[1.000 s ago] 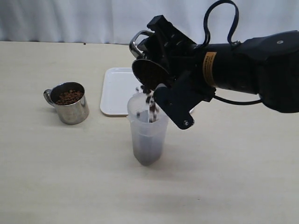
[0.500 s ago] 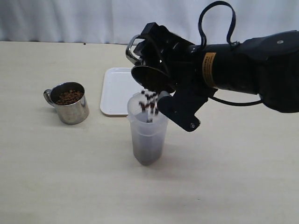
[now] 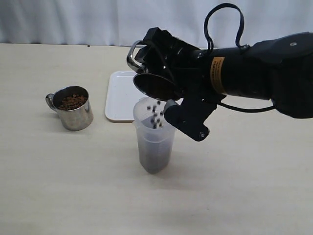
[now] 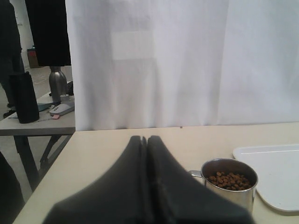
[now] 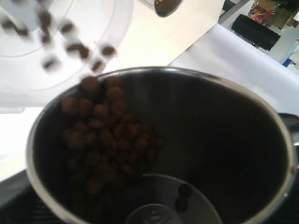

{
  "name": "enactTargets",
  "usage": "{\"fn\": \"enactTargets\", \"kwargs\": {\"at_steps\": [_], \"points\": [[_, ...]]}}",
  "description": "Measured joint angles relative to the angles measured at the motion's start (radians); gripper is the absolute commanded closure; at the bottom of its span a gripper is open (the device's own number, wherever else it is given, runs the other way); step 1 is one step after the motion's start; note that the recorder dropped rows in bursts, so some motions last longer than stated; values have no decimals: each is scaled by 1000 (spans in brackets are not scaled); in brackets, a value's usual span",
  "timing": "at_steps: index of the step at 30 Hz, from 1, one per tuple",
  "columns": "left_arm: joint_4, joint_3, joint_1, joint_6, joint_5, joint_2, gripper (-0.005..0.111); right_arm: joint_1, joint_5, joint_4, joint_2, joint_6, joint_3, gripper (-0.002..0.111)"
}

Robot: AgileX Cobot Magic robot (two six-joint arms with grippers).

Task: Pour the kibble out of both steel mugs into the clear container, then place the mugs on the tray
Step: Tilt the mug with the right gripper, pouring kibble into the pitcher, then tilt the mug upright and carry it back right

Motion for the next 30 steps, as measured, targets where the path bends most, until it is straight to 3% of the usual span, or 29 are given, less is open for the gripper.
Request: {"fn": "enactTargets", "kwargs": {"at_steps": [9,15,30], "points": [[0,0,0,0,0,0,107,0,-20,-3,0,-88,0,103],[0,0,0,0,0,0,107,92,72,-3,0,-165,0,103],[0,0,0,0,0,0,107,92,117,-3,0,-239,0,103]]}}
